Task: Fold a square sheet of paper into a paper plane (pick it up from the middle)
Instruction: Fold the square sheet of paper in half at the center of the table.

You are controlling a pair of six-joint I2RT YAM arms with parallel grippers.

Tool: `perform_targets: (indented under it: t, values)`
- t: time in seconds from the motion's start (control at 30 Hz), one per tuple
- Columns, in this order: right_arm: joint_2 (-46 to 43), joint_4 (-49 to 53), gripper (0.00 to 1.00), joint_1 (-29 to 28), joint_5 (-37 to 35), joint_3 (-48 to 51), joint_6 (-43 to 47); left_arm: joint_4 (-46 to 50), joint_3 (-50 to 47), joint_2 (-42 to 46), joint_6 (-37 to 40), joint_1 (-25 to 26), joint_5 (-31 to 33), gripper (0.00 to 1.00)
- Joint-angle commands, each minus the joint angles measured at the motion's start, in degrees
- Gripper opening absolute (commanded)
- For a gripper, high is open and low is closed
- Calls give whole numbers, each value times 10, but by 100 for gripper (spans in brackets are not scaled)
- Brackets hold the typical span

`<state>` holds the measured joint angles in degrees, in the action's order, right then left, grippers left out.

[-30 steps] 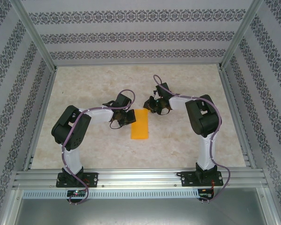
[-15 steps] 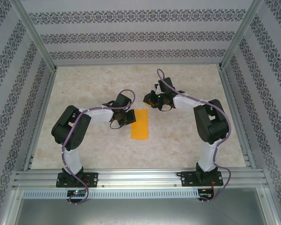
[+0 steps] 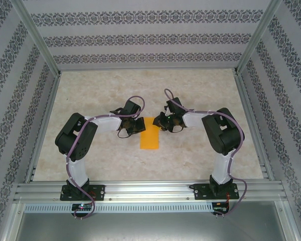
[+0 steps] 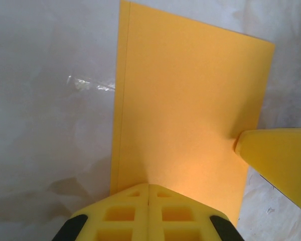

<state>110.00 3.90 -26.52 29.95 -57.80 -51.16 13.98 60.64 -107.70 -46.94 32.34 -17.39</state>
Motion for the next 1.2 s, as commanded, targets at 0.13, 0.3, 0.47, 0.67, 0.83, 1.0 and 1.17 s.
perform_targets:
  t: [0.13,0.3,0.47,0.67,0.83,1.0,1.17]
  values:
    - [-56,17,20,-14,-8,13,17,56,-17,-17,11,4,29,5]
    - [-46,9,20,-21,-13,37,6,57,-16,-17,12,5,28,5]
    - [-29,-17,20,-25,-25,72,-8,56,-15,-16,10,4,29,5]
    - [-80,-9,21,-31,-24,90,-8,60,-13,-16,14,4,27,5]
    - [-132,-24,22,-55,-19,118,-22,61,-14,-15,17,4,26,5]
    - [-109,-60,22,-84,-18,146,-44,56,-19,-12,13,5,27,5]
    - [-81,-88,22,-90,-23,169,-59,56,-22,-10,12,4,27,5]
